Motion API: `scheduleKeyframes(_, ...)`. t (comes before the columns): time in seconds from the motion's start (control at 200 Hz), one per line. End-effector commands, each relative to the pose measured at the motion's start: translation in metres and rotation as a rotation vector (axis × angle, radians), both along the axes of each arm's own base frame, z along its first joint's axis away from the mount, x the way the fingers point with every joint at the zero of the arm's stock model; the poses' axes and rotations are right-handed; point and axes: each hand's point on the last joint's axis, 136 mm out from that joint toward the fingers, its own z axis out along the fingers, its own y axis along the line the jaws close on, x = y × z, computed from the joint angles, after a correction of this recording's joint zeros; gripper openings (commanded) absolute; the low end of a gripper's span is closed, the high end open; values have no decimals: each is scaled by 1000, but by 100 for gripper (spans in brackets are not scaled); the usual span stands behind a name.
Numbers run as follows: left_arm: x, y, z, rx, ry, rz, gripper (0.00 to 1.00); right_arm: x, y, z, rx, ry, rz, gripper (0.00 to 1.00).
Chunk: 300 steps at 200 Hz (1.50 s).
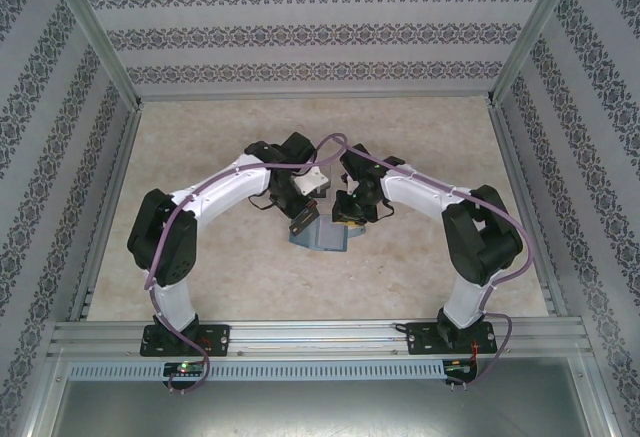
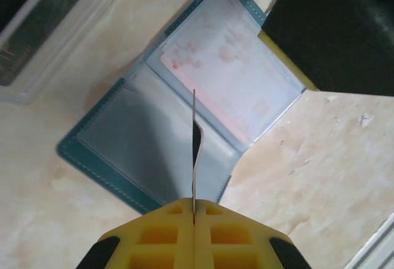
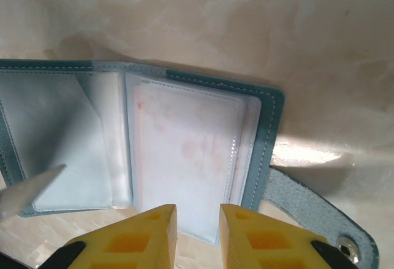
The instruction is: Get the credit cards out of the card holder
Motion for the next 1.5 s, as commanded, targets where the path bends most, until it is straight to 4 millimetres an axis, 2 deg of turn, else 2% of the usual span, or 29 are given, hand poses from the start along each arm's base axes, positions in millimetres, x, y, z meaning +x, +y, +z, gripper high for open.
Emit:
scheduleKeyframes(0.0, 1, 11, -3, 94, -46, -149, 0, -1, -7, 13, -32, -40, 16, 26)
scheduleKeyframes(0.365, 12, 6, 5, 76, -158, -435, 0, -2, -24, 27, -41, -67, -6, 26)
scheduleKeyframes(0.709, 38, 16, 15, 166, -194, -615, 0, -2, -38, 36, -37, -89, -33, 26)
scheduleKeyframes(0.989, 64, 7, 25, 152, -214, -659, 0, -3, -45, 40, -43, -91, -48, 26)
scheduleKeyframes(1.494, 95, 7, 14, 168, -184, -686, 0, -2, -50, 40, -55, -84, -66, 26)
